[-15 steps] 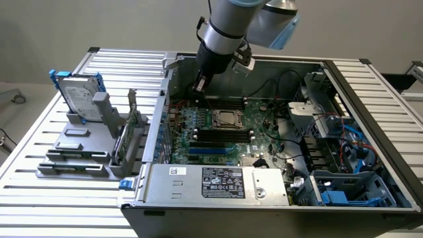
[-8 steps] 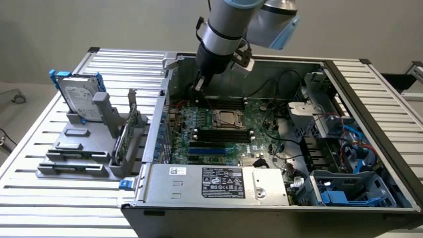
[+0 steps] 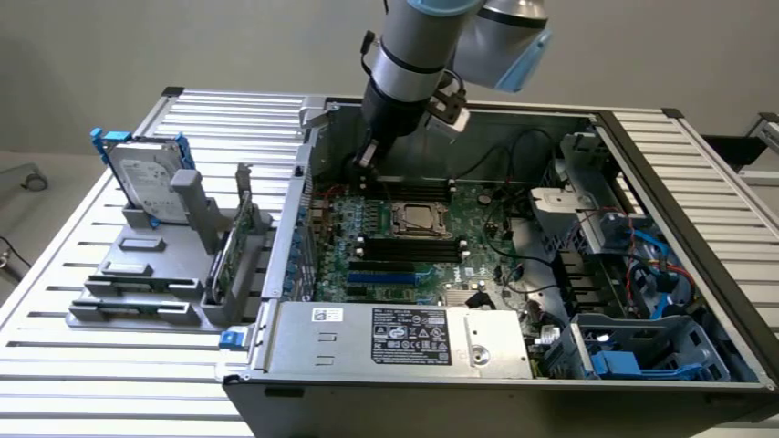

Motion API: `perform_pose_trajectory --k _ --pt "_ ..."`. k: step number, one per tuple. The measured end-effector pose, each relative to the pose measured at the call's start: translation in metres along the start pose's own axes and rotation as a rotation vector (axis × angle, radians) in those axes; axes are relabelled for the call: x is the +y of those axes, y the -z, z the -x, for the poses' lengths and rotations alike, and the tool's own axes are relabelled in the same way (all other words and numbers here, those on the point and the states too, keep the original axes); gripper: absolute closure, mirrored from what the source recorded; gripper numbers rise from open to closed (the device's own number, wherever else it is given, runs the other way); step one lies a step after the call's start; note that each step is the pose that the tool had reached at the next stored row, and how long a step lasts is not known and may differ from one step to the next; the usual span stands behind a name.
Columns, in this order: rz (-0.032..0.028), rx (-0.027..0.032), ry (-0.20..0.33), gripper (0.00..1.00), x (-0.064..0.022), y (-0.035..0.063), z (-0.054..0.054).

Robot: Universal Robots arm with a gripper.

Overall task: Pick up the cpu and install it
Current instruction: 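Install the first cpu locking lever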

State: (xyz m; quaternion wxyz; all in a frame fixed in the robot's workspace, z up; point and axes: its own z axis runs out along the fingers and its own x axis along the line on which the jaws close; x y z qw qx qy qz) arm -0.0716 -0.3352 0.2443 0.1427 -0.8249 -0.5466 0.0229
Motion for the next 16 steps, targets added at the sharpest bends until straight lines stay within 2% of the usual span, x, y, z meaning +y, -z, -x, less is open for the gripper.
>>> perform_pose_trajectory --k 2,5,10,16 --pt "0.0146 0.0089 -0.011 0.89 -0.0001 -0.0001 -0.0003" --pt "0.0433 0.0249 -0.025 0.89 -0.0003 -0.0001 -0.0007" --pt "0.1057 0.0561 -0.037 0.89 -0.0007 -0.0003 -0.0015" --pt "0.1901 0.0963 -0.044 0.89 -0.0009 -0.0007 -0.0023"
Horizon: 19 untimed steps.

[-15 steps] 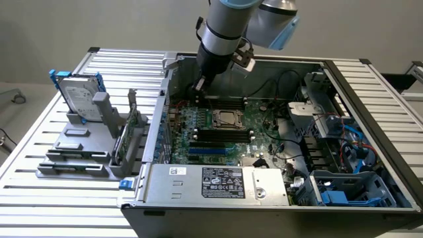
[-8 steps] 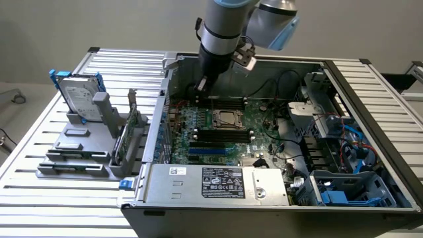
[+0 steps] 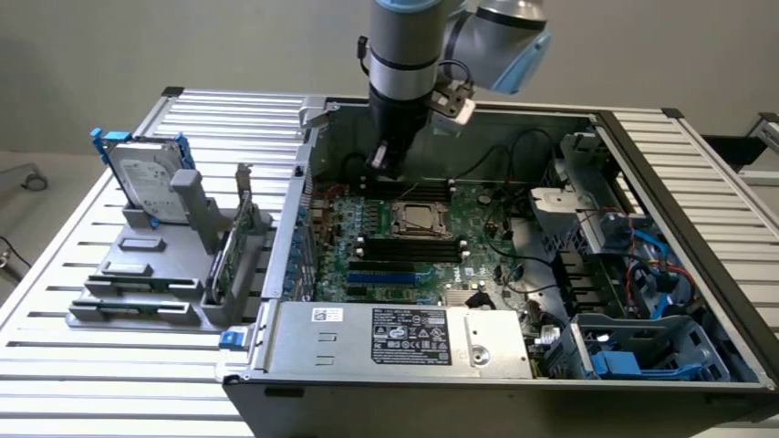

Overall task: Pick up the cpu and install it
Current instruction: 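Install the first cpu locking lever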

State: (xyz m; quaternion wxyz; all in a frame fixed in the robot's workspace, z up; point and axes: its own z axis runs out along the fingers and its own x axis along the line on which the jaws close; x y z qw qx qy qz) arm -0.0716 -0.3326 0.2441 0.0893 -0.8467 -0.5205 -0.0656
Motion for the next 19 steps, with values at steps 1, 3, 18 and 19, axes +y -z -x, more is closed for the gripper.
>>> perform_pose_trajectory --k 1,3,18,19 --pt "0.0082 0.0039 0.000 0.89 0.0000 -0.0003 0.000" --pt "0.0157 0.0059 0.000 0.89 -0.0002 -0.0020 0.001" --pt "0.0201 0.0063 0.001 0.89 0.0013 -0.0279 0.006" --pt "0.0212 0.0071 0.002 0.89 0.0015 -0.0298 0.007"
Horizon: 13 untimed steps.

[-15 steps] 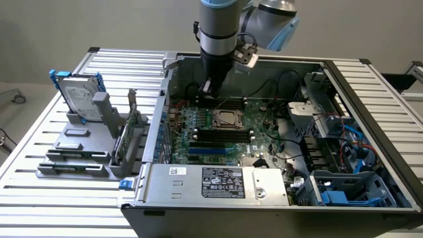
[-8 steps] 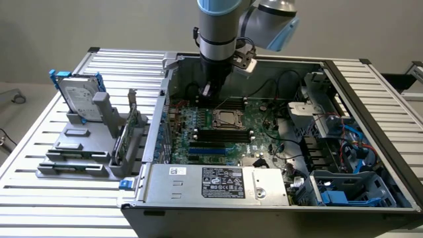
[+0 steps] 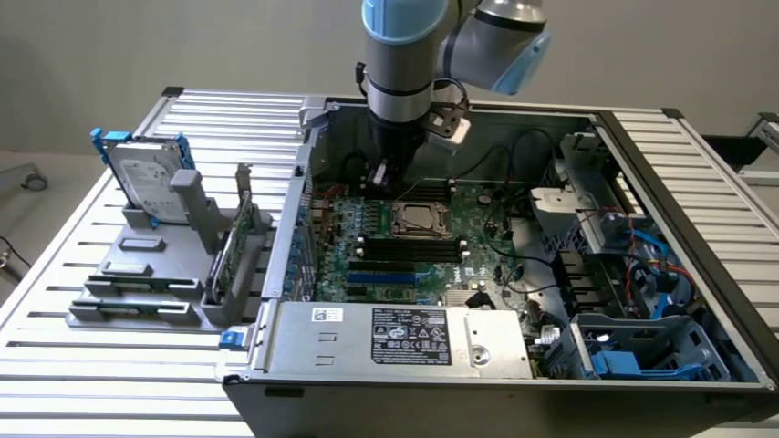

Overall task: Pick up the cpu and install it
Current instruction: 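Install the first cpu locking lever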

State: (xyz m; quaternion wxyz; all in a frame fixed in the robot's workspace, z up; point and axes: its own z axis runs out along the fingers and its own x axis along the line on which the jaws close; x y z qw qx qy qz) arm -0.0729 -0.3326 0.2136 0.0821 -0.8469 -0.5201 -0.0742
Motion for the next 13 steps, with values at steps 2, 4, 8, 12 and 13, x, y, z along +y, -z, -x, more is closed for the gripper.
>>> perform_pose_trajectory --k 2,4,8,12,13 --pt "0.0020 0.0008 0.001 0.89 0.0002 -0.0035 0.001" --pt "0.0040 0.0019 0.001 0.89 0.0004 -0.0067 0.001" --pt "0.0059 0.0025 0.000 0.89 0.0005 -0.0091 0.002" --pt "0.0096 0.0037 -0.005 0.89 0.0005 -0.0116 0.002" --pt "0.0105 0.0039 -0.006 0.89 0.0005 -0.0122 0.002"
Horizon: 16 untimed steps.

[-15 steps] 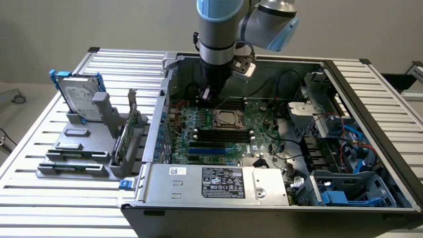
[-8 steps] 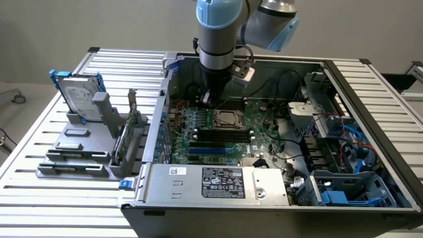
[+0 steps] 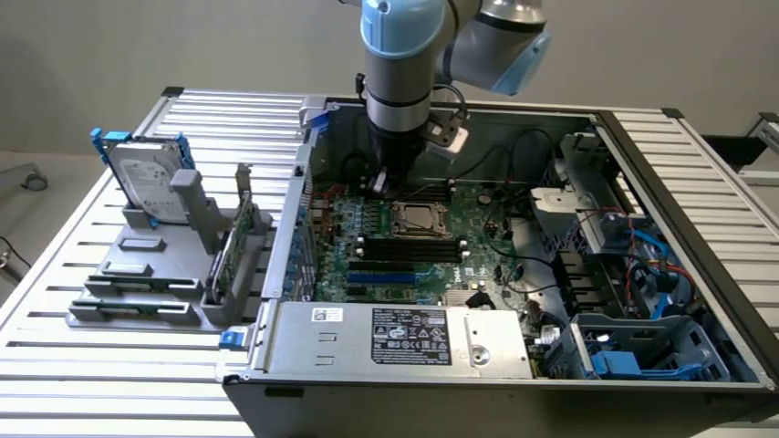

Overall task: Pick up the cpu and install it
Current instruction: 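Install the first cpu locking lever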

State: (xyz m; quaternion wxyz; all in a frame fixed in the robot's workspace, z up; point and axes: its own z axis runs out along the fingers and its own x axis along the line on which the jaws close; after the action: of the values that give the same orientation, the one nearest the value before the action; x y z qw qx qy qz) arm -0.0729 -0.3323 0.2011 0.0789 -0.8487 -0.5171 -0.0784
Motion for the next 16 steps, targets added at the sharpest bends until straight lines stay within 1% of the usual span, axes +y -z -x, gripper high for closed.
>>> perform_pose_trajectory --k 16 --pt "0.0072 0.0031 -0.008 0.89 -0.0003 -0.0050 0.0000"
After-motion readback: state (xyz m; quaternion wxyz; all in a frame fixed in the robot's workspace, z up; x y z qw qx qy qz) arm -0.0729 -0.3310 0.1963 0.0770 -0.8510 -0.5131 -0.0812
